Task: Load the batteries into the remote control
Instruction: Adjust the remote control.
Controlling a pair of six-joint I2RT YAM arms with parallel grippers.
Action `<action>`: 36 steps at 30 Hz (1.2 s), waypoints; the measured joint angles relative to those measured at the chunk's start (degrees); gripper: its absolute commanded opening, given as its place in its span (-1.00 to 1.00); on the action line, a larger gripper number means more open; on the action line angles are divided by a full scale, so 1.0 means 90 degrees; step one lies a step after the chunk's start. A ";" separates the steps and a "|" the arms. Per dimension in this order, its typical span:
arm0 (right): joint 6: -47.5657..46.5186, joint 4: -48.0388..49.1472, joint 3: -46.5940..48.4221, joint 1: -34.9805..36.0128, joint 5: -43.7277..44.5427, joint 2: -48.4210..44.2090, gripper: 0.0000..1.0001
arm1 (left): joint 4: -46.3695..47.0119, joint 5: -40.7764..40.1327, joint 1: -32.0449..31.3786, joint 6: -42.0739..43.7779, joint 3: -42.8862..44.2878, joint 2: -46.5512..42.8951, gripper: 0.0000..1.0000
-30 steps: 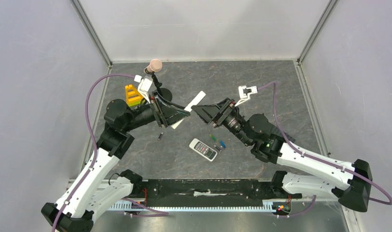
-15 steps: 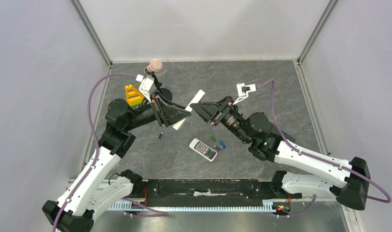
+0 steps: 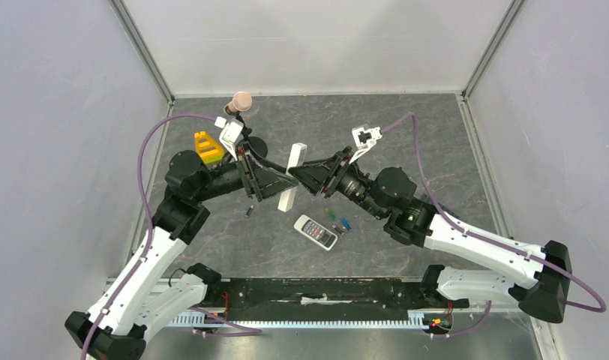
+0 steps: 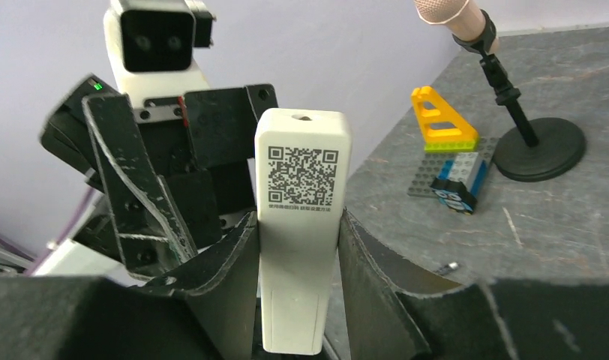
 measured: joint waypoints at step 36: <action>-0.4427 -0.3138 0.1836 0.0287 0.0284 0.1535 -0.39 | -0.2654 -0.2120 -0.0010 0.0862 0.0925 0.0537 -0.03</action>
